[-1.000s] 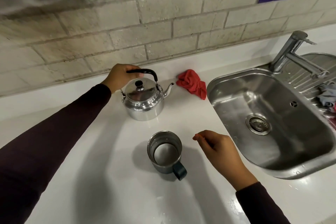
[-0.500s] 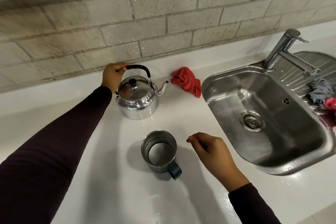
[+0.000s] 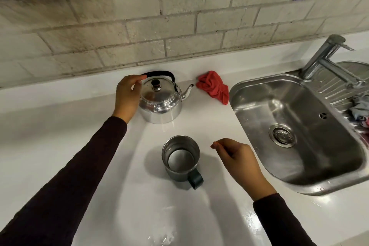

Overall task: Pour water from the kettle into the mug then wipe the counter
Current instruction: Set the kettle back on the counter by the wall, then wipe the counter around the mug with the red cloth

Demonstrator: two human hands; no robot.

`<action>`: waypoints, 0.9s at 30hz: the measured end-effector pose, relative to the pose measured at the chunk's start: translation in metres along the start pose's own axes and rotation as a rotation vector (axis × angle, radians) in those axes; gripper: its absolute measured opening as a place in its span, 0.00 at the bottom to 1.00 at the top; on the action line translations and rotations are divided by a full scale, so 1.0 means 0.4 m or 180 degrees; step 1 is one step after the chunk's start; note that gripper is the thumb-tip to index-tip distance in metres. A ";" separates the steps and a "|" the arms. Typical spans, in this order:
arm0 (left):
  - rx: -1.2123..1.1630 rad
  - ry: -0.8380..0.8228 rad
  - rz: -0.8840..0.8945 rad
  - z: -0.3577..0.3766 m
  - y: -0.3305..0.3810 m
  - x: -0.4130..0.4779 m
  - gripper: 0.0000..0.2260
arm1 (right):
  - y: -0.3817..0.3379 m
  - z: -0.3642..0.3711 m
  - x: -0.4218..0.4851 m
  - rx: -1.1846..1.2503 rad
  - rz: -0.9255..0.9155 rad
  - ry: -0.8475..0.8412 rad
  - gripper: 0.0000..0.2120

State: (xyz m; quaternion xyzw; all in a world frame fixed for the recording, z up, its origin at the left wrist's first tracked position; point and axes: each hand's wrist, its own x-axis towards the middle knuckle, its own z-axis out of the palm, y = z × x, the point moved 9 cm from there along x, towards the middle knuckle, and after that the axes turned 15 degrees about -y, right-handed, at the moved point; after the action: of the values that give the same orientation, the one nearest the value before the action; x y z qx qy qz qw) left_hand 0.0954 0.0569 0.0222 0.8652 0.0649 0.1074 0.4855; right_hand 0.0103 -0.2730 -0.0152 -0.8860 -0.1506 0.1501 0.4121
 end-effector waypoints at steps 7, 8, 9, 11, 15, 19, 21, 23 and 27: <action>-0.0811 -0.0123 -0.0374 0.080 -0.039 -0.368 0.16 | 0.017 -0.013 0.111 -0.0925 -0.0125 -0.0028 0.07; -0.0842 -0.0151 -0.0493 0.094 -0.052 -0.418 0.17 | 0.016 -0.011 0.140 -0.1161 -0.0193 -0.0054 0.07; -0.0820 -0.0199 -0.0605 0.109 -0.062 -0.463 0.19 | 0.022 -0.010 0.173 -0.1326 -0.0246 -0.0121 0.07; -0.0740 -0.0358 -0.0798 0.146 -0.080 -0.529 0.21 | 0.039 -0.018 0.251 -0.1473 -0.0310 -0.0270 0.11; -0.0760 -0.0425 -0.1030 0.197 -0.094 -0.634 0.23 | 0.047 -0.046 0.430 -0.1950 -0.0457 -0.0470 0.19; -0.0776 -0.0412 -0.1105 0.214 -0.074 -0.673 0.23 | 0.028 -0.057 0.551 -0.1515 -0.0411 -0.0413 0.13; -0.0801 -0.0457 -0.1112 0.225 -0.060 -0.683 0.23 | 0.087 -0.028 0.593 -0.1700 -0.0078 -0.0690 0.19; -0.0804 -0.0498 -0.1114 0.228 -0.049 -0.693 0.23 | 0.127 -0.014 0.607 -0.1858 0.0199 -0.0827 0.17; -0.0811 -0.0588 -0.1079 0.245 -0.032 -0.685 0.22 | 0.052 -0.004 0.565 -0.1483 -0.0076 -0.0707 0.11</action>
State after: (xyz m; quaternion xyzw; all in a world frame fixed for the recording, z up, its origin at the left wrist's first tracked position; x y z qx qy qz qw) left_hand -0.1459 -0.0766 -0.0720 0.7797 0.1504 -0.0480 0.6059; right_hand 0.2195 -0.1984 -0.0625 -0.9333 -0.2359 0.2029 0.1795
